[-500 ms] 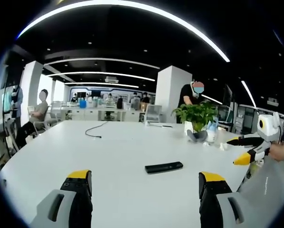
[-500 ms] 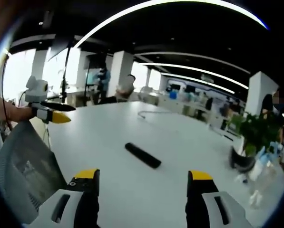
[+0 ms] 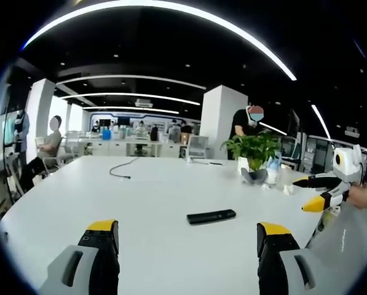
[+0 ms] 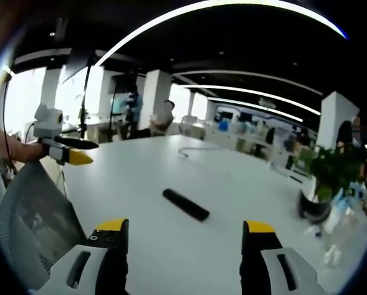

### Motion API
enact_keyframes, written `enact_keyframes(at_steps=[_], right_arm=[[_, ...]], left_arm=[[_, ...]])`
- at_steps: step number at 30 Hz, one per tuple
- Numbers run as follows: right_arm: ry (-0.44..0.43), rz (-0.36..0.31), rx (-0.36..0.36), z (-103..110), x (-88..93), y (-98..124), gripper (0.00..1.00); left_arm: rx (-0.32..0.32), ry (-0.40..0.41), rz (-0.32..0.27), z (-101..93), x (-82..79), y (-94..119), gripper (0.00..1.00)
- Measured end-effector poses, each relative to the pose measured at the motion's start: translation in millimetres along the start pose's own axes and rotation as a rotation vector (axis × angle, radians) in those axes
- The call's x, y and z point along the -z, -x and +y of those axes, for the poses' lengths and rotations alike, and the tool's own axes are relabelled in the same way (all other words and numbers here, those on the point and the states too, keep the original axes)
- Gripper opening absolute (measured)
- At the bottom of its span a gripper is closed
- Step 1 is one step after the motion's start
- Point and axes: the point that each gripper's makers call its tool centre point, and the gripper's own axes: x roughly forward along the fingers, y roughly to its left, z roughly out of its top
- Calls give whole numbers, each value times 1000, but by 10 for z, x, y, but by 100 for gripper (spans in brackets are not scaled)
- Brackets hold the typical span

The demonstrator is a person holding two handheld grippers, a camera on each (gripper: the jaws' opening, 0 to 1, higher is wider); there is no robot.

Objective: Press the specified remote control buttons in sequence, fully releasing each button before pressing the next.

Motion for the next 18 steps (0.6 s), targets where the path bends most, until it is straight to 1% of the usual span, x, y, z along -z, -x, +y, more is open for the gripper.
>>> enact_keyframes(at_steps=[11, 15, 18], right_arm=[[-38, -6, 4, -38, 3, 1, 73], [-55, 6, 17, -71, 29, -11, 74], [-76, 2, 25, -103, 29, -9, 74]], left_arm=[[-6, 2, 2, 19, 1, -1, 97], [-5, 0, 7, 17, 9, -7, 97], [-9, 3, 9, 28, 12, -10, 97]])
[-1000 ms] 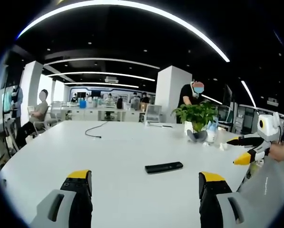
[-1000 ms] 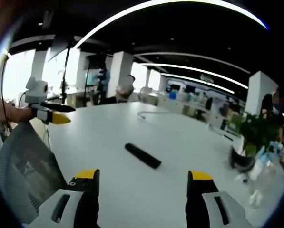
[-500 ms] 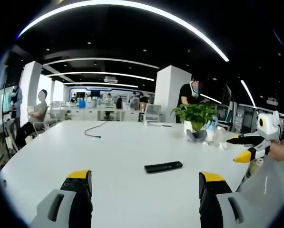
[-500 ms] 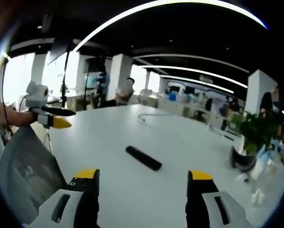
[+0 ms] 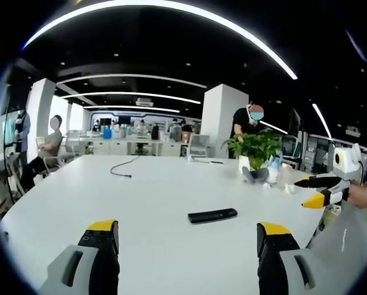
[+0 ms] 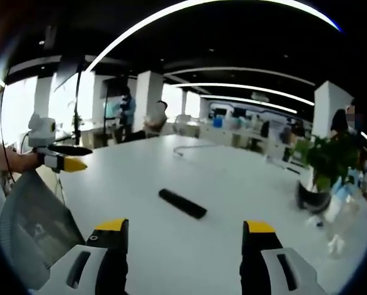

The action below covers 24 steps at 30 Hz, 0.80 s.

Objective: Press the specified remote control buttons in sequence, fully releasing each button before pressing the next.

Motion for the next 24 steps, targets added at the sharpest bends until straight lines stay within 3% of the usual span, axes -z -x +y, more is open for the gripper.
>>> enact_keyframes(at_steps=[24], right_arm=[[-12, 40, 18, -77, 94, -39, 70]], left_arm=[[12, -5, 56, -31, 80, -55, 98]])
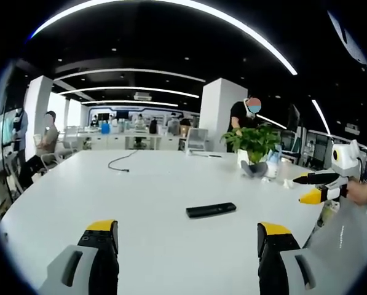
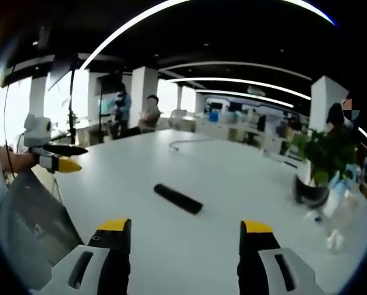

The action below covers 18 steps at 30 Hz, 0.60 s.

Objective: Press the specified remote control buttons in sequence, fully releasing each button before pressing the next.

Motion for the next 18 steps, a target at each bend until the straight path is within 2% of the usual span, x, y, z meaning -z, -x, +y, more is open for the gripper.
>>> enact_keyframes(at_steps=[3, 7, 10, 13, 18], right_arm=[[6, 2, -6, 16, 0, -3, 70], [8, 2, -6, 16, -3, -2, 70], [12, 3, 0, 6, -3, 3, 70], [14, 0, 4, -1, -9, 9, 70], [15, -2, -8, 24, -16, 7, 70]], left_arm=[[-12, -1, 34, 12, 46, 1, 99], [-29, -18, 52, 59, 75, 6, 100], [-3, -20, 82, 20, 135, -8, 100], [8, -96, 147, 4, 249, -11, 100], [52, -147, 188, -107, 319, -27, 100]])
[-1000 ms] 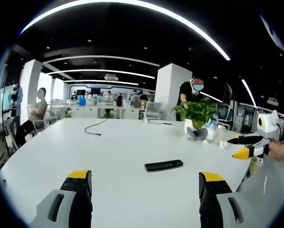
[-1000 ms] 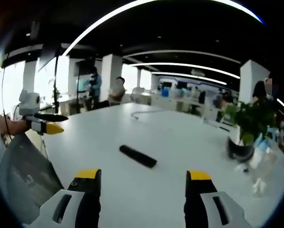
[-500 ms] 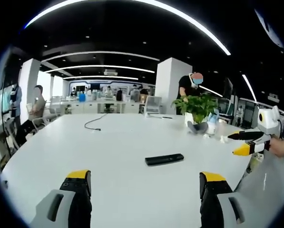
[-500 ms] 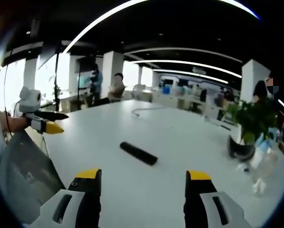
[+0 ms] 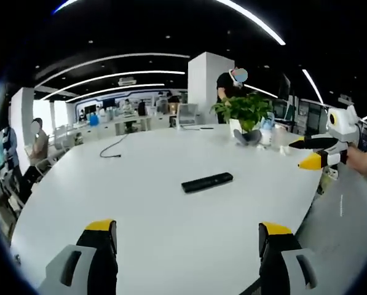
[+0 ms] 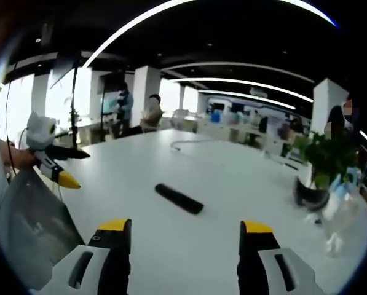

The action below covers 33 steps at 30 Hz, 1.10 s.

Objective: Press the specified remote control buttons in sequence, fully releasing each button before pressing the next.

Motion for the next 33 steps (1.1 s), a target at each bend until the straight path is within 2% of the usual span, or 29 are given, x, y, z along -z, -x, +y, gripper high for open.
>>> enact_keyframes(at_steps=[4, 7, 12, 18, 24, 29, 33], right_arm=[[9, 6, -9, 24, 5, -5, 70], [14, 12, -16, 40, 14, -12, 70], [24, 45, -36, 81, 70, -24, 68], [17, 37, -25, 61, 49, -12, 68], [22, 47, -26, 65, 64, -20, 67], [24, 45, -21, 56, 57, -16, 67], [28, 48, -21, 58, 60, -16, 67]], left_arm=[[-2, -9, 49, 4, 79, -15, 100], [-5, 12, 137, 23, 232, -18, 99], [13, 29, 159, -4, 283, -25, 99], [47, 13, 198, -75, 339, -32, 99], [98, 40, 200, -155, 323, -46, 99], [100, 15, 238, -117, 345, -63, 98], [100, 7, 235, -82, 282, -98, 98]])
